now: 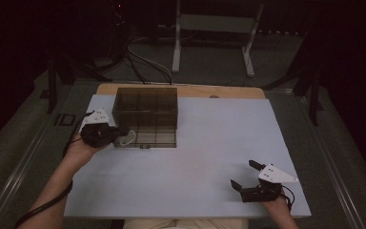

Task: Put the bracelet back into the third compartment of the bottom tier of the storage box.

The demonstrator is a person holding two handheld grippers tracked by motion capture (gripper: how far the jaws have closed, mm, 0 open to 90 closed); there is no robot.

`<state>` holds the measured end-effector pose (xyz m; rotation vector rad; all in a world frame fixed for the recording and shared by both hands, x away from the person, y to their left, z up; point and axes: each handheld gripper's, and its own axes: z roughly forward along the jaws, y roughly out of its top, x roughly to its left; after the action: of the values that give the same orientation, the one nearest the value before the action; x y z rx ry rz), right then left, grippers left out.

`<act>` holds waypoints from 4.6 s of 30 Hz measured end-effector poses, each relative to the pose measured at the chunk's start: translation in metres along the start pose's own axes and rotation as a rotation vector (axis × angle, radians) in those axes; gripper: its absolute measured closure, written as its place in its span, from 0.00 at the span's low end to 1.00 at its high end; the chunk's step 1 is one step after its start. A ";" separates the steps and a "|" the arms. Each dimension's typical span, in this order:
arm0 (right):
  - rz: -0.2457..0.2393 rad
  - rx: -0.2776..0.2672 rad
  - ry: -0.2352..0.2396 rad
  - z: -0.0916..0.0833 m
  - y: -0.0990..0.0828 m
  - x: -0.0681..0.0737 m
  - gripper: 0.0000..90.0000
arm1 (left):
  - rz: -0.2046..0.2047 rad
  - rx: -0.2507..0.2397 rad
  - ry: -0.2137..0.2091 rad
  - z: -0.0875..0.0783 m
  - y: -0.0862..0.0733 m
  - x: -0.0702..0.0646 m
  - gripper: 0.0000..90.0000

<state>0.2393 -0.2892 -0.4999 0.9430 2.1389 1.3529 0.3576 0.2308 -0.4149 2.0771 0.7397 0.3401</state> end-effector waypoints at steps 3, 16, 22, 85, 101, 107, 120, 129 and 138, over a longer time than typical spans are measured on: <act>0.001 0.000 -0.001 0.000 0.000 0.000 0.00 | -0.001 -0.003 -0.003 0.003 0.005 0.001 0.98; 0.004 0.005 0.001 0.001 -0.001 -0.001 0.00 | 0.022 -0.002 -0.031 0.019 0.020 -0.001 0.98; 0.003 0.004 0.000 0.001 0.000 -0.001 0.00 | 0.042 -0.009 -0.045 0.026 0.029 -0.005 0.98; 0.006 -0.002 0.000 0.000 0.000 -0.002 0.00 | 0.057 -0.015 -0.134 0.110 0.043 -0.024 0.98; 0.003 0.001 -0.002 0.000 -0.001 -0.001 0.00 | 0.012 -0.003 -0.124 0.135 0.020 -0.021 0.98; 0.001 0.003 -0.001 0.000 -0.001 -0.001 0.00 | 0.008 0.039 -0.078 0.144 0.014 -0.016 0.98; -0.005 0.010 -0.002 0.000 -0.001 0.000 0.00 | 0.032 0.115 -0.063 0.154 0.009 -0.020 0.97; -0.005 0.012 0.000 0.000 -0.001 0.000 0.00 | 0.003 0.099 -0.013 0.147 0.009 -0.016 0.87; -0.005 0.013 0.000 0.000 -0.001 0.000 0.00 | -0.037 0.045 0.029 0.127 0.015 -0.020 0.51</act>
<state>0.2392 -0.2893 -0.5012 0.9424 2.1508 1.3386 0.4099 0.1291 -0.4748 2.1013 0.8090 0.3363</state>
